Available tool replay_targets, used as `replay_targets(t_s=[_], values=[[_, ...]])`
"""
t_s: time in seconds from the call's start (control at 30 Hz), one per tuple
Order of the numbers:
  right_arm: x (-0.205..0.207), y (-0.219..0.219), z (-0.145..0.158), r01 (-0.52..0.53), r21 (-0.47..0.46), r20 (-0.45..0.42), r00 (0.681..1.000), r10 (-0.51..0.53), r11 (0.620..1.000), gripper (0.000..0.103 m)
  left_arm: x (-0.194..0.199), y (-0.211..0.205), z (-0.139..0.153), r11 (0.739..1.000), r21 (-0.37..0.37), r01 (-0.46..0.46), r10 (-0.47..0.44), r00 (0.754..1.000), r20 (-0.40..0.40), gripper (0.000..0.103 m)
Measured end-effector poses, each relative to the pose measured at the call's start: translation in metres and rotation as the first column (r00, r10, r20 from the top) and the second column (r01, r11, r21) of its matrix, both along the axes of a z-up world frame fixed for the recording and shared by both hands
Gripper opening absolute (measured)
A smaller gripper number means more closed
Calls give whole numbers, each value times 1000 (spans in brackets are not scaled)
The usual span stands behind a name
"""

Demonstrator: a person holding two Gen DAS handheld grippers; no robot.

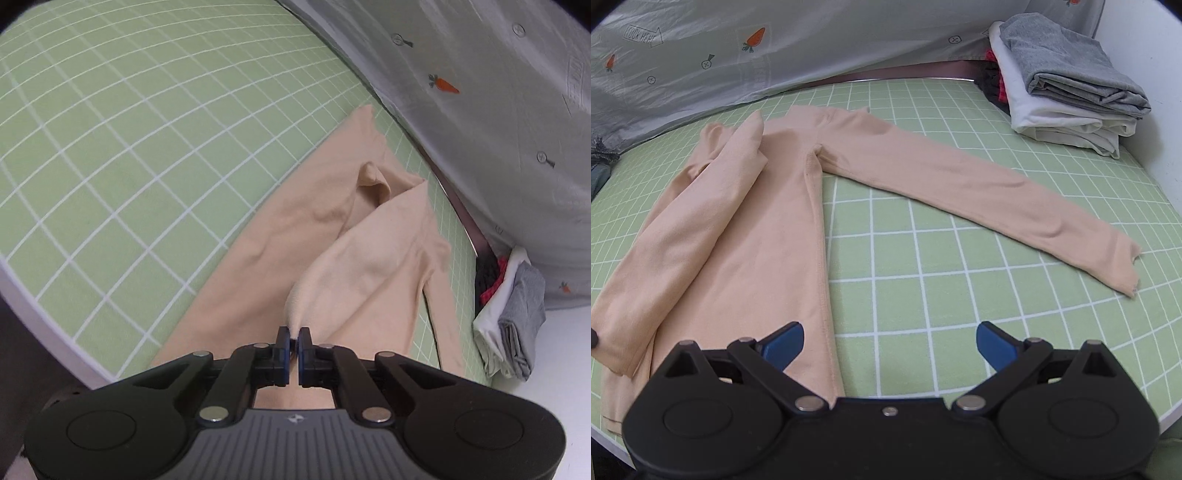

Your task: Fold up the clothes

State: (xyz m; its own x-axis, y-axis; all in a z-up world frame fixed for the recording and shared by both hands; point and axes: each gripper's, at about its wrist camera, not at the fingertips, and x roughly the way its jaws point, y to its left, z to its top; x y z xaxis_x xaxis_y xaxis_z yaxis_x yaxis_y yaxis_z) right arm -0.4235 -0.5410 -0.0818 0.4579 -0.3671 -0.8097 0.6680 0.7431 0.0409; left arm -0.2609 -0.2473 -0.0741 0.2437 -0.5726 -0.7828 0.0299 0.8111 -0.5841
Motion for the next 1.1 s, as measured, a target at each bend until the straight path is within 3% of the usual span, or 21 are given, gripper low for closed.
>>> replay_targets(t_s=[0.17, 0.4, 0.57, 0.6, 0.83, 1.1], values=[[5, 3, -4, -64, 8, 2, 998, 63, 998, 101, -11, 32, -14, 988, -3, -153, 153, 987, -49, 3], [10, 6, -4, -125, -1, 2, 992, 125, 992, 101, -16, 33, -25, 980, 106, -169, 175, 983, -56, 10], [14, 1, 3, -125, -23, 17, 992, 126, 992, 101, -3, 16, -1, 979, 162, -125, 118, 992, 52, 40], [15, -1, 5, -119, -25, 20, 993, 120, 993, 101, 0, 12, 5, 978, 174, -116, 105, 992, 75, 42], [29, -22, 19, -52, -29, 69, 996, 54, 998, 101, 32, -26, 33, 974, 227, -25, -20, 981, 194, 48], [60, -57, 34, 24, -38, 117, 993, -19, 999, 101, 80, -86, 22, 955, 271, 124, -180, 965, 193, 53]])
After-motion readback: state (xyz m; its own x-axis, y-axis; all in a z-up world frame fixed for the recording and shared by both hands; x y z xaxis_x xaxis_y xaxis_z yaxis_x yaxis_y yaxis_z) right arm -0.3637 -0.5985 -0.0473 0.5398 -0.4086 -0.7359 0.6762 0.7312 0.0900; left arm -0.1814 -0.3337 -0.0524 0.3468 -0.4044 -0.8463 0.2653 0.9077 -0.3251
